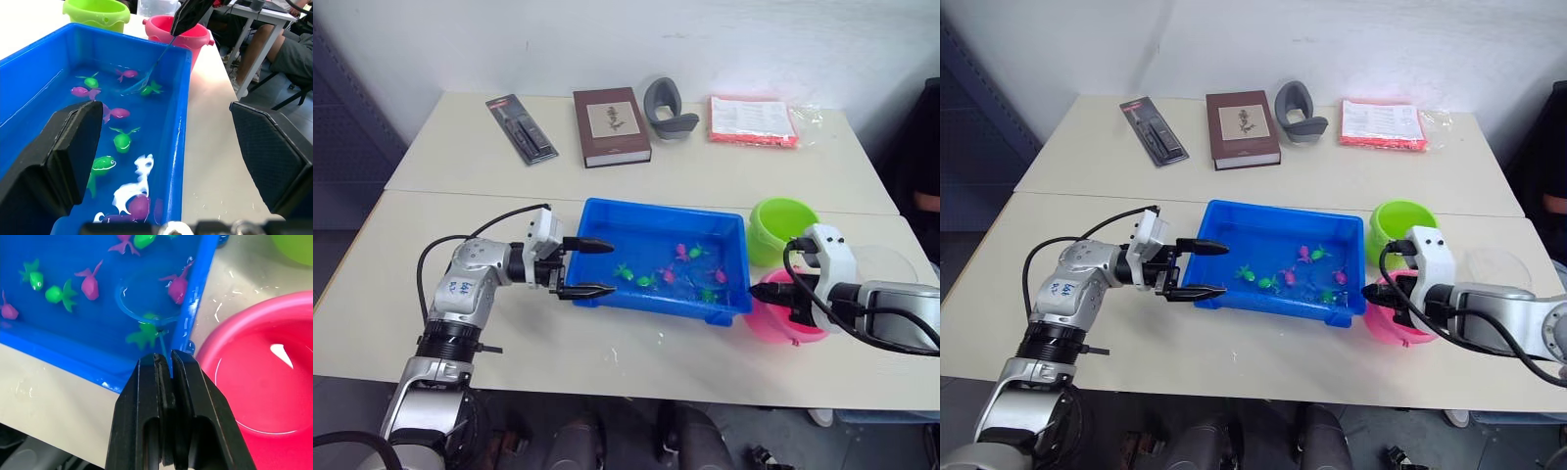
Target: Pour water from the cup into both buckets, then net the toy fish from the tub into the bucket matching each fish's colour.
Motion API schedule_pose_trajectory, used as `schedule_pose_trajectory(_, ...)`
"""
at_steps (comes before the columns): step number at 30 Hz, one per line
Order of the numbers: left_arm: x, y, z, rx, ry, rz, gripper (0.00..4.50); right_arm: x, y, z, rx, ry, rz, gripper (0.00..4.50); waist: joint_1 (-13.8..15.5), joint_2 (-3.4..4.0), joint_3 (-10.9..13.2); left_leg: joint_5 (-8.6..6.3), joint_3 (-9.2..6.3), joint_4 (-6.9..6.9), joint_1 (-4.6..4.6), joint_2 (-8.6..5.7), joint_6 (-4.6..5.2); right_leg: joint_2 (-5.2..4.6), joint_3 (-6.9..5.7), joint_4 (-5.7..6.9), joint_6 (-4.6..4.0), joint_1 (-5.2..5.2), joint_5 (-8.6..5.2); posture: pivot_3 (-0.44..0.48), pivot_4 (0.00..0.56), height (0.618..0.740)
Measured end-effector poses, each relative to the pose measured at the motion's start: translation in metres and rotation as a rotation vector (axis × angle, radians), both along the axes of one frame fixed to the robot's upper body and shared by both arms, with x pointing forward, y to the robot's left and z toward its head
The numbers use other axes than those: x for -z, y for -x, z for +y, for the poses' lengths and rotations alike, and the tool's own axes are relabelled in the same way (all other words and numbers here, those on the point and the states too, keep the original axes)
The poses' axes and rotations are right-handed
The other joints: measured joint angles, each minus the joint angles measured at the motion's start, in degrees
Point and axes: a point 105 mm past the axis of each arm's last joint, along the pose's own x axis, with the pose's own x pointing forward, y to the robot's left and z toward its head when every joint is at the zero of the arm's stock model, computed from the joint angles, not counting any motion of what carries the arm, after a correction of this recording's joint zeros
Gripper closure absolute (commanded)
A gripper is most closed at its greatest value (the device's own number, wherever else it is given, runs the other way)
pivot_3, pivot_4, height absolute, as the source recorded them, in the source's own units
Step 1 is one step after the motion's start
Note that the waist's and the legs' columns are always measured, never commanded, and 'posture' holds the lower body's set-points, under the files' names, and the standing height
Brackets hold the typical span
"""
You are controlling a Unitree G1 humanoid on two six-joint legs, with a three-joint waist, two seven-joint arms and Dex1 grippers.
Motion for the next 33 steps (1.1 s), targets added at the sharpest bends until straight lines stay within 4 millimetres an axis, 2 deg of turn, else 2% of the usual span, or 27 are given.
schedule_pose_trajectory(10,0.001,0.0,-0.001,0.001,0.006,-0.001,0.03,0.003,0.001,0.007,-0.129,0.214,-0.16,4.5,0.0,0.0,0.0,0.01,0.0,0.0,-0.1,0.01,0.02,0.04,0.0,-0.18,0.07,-0.01,0.13,0.0,0.15,0.74)
schedule_pose_trajectory(15,-0.001,-0.001,-0.001,0.004,0.006,-0.006,0.03,0.013,0.002,0.006,-0.161,0.293,-0.228,4.5,0.0,0.0,0.0,0.02,0.01,0.01,-0.15,-0.01,0.04,0.05,-0.05,-0.22,0.11,-0.02,0.17,0.0,0.15,0.74)
schedule_pose_trajectory(23,-0.006,-0.002,-0.003,0.017,0.004,-0.022,0.03,0.01,0.0,0.003,-0.16,0.351,-0.364,4.5,0.0,0.01,0.0,0.03,0.03,0.01,-0.16,-0.03,0.05,0.1,-0.15,-0.25,0.17,-0.03,0.21,0.0,0.15,0.74)
schedule_pose_trajectory(33,-0.004,-0.002,-0.006,0.035,-0.005,-0.013,0.03,0.006,0.007,0.003,-0.172,0.356,-0.436,4.5,0.0,0.01,0.0,0.04,0.03,0.01,-0.16,-0.05,0.07,0.13,-0.12,-0.25,0.22,-0.04,0.24,0.0,0.15,0.74)
